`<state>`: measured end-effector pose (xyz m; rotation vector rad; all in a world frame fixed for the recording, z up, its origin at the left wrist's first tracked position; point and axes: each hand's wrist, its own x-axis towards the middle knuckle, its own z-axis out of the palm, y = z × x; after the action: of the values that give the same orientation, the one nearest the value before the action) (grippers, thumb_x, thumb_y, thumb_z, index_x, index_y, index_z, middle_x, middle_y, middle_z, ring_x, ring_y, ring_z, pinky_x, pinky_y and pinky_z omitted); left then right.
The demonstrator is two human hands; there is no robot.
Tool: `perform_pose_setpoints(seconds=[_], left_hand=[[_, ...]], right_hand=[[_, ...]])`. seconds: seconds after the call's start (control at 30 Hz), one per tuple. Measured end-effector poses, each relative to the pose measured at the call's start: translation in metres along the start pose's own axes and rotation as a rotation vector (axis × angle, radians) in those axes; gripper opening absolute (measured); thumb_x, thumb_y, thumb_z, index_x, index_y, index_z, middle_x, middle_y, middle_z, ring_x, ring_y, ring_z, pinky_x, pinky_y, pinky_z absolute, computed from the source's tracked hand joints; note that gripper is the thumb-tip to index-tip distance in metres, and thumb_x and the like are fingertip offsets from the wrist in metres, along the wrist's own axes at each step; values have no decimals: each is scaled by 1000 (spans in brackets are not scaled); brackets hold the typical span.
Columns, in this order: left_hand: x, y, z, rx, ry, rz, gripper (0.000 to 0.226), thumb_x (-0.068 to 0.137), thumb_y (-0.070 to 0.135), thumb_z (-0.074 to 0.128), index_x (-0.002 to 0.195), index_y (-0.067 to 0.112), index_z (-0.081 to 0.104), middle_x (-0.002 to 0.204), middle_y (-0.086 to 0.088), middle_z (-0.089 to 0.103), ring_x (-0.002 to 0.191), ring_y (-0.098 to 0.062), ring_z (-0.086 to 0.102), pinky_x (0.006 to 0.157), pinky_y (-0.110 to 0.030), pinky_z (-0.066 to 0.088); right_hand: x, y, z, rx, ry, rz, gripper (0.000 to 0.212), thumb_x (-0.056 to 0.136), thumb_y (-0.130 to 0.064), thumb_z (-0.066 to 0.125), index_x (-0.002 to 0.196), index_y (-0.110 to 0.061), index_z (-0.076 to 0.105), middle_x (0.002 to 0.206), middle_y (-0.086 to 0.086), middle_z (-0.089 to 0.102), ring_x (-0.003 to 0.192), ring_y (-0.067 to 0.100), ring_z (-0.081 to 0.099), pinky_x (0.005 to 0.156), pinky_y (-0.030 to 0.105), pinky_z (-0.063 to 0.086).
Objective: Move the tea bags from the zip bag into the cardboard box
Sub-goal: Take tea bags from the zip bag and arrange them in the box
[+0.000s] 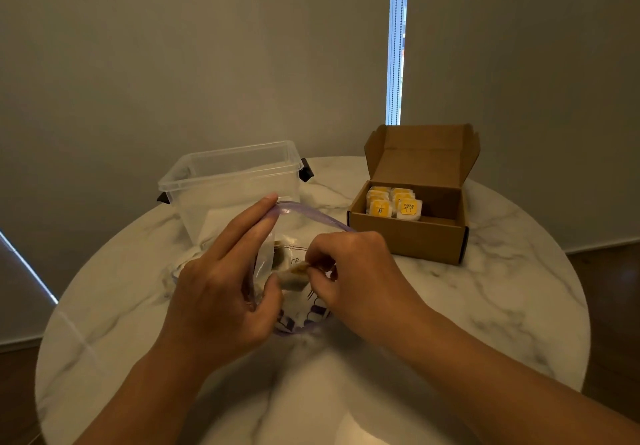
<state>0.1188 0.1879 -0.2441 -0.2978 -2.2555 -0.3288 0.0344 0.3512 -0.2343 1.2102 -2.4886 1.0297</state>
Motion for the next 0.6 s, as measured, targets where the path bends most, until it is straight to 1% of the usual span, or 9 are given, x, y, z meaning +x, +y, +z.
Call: perform_pose_setpoints(seconds=[0.07,0.1,0.17,0.2,0.27,0.33,0.43,0.5,0.6], left_hand=[[-2,-5,-1,-36,-1,3,68,79,16,60,145,5,45,155,3,39,135,-13,48,100,-35,52],[-2,-7,-2,-50,-6,-7,70,77,12,62,145,5,45,155,3,39,140,-11,42,103,-34,49],[-4,-11,-2,-62,-36,-35,73,74,9,64,144,10,47,155,2,39,140,-11,41,100,-33,52],[-4,-13,-3,-65,-58,-50,73,73,9,64,144,14,48,153,1,40,135,-13,47,95,-33,55],[-4,-15,-4,-84,-110,-81,73,71,10,61,142,23,48,149,2,45,107,-10,62,77,-28,60],[-3,-18,-7,-80,-151,-71,73,71,13,58,141,30,47,148,7,46,83,-7,64,65,-23,58],[-1,-24,-12,-10,-202,-49,84,67,13,61,144,37,42,151,19,40,81,-23,70,63,-36,60],[0,-29,-15,45,-253,-34,93,62,14,64,146,42,36,153,22,38,74,-17,70,58,-30,59],[4,-36,-16,95,-322,14,104,57,16,73,149,40,32,153,21,37,65,-9,63,54,-17,54]], right_hand=[[-1,3,-2,19,6,2,11,89,-20,67,99,-23,70,93,-6,67,83,6,58,75,20,54],[-2,4,-3,32,8,3,10,89,-20,67,99,-23,70,93,-8,67,82,5,58,73,18,54],[-3,4,-4,55,11,-1,10,89,-20,67,98,-24,69,92,-9,66,82,4,58,72,15,52],[-3,5,-4,62,6,-4,10,89,-19,67,98,-24,69,91,-9,66,82,4,58,71,15,52],[-2,8,-3,67,-3,-18,10,89,-19,67,98,-23,69,89,-9,65,79,4,58,69,14,49],[-2,11,-3,72,-4,-25,10,89,-18,67,97,-23,69,86,-9,64,77,4,58,67,13,48],[-1,11,-1,94,-7,-31,11,89,-19,68,99,-23,70,88,-8,65,78,4,58,70,15,52],[-1,10,2,117,-15,-32,12,89,-18,68,101,-22,70,91,-7,66,80,5,59,74,17,54],[-1,9,5,163,-9,-25,12,89,-18,68,101,-21,70,92,-7,67,81,6,61,76,20,56]])
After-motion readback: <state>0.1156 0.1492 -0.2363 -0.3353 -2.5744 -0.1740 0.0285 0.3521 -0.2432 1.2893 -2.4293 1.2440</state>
